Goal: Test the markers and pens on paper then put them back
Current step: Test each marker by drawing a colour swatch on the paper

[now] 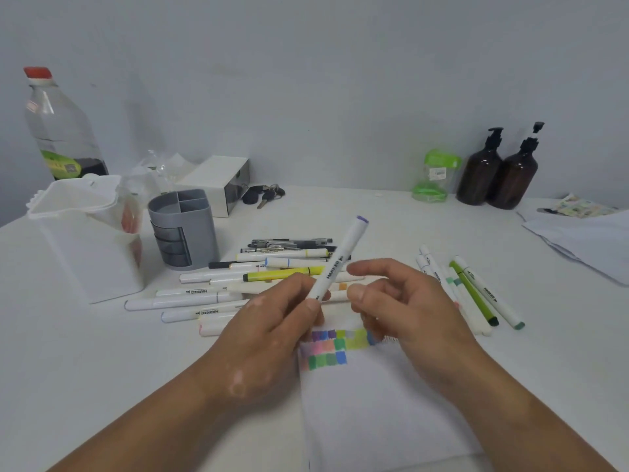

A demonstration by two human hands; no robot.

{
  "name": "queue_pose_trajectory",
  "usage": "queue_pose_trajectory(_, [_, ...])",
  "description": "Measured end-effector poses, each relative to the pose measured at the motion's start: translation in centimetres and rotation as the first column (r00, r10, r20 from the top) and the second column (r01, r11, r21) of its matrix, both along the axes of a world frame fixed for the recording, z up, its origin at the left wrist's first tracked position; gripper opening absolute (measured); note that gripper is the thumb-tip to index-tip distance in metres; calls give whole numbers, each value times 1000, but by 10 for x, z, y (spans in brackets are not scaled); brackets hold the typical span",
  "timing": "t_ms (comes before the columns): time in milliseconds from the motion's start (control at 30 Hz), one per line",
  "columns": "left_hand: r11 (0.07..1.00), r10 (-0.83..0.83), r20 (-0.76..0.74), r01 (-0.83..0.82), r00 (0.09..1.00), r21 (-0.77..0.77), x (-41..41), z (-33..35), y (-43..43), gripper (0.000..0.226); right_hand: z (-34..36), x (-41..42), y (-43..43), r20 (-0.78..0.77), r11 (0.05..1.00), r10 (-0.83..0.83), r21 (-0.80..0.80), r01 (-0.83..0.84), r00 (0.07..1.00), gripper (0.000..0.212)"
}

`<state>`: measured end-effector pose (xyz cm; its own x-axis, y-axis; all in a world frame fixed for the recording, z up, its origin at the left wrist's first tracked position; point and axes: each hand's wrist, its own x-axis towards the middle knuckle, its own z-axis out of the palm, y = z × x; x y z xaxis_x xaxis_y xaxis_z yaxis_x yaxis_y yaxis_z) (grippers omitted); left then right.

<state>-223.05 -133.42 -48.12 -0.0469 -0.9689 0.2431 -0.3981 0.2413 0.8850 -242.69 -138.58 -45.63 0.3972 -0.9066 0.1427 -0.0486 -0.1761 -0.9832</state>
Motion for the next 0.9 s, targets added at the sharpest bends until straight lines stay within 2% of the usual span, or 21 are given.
queue_pose_trajectory(67, [999, -25, 130, 27, 991, -17, 0, 0, 2, 18, 1, -1, -1, 61, 998, 38, 43, -40, 997, 23])
queue_pose_trajectory(167, [999, -38, 225, 39, 974, 3, -2, 1, 6, 19, 0, -1, -2, 61, 996, 67, 52, -70, 996, 18])
queue_pose_trajectory(300, [997, -76, 283, 78, 956, 6, -3, 5, 10, 31, -4, -1, -2, 33, 991, 127, 40, -128, 991, 24])
queue_pose_trajectory(433, [988, -143, 279, 153, 949, -14, -4, 8, 13, 28, -4, 3, 3, -9, 979, 203, 10, -203, 979, 19])
queue_pose_trajectory(533, [985, -152, 280, 168, 948, -34, -6, 11, 13, 29, -5, 4, 6, 8, 986, 168, -4, -168, 986, 20])
queue_pose_trajectory(633, [993, -100, 321, 116, 942, -31, -5, 9, 12, 28, -5, 7, 8, 41, 994, 95, -50, -93, 995, 11])
queue_pose_trajectory(700, [998, -49, 363, 60, 931, -19, -2, 7, 12, 35, -1, 4, 5, 99, 998, -11, -60, 17, 995, 10])
queue_pose_trajectory(767, [999, -45, 435, 44, 899, 11, -1, 5, 12, 47, 7, -8, -2, 186, 995, -96, 1, 98, 978, 8])
queue_pose_trajectory(833, [998, -64, 476, 47, 877, 46, -1, 4, 14, 55, 13, -23, -6, 204, 996, -72, 62, 60, 976, 16])
queue_pose_trajectory(900, [998, -50, 508, 31, 860, 46, -2, 3, 13, 60, 10, -33, -4, 119, 994, -1, 110, -13, 993, 23])
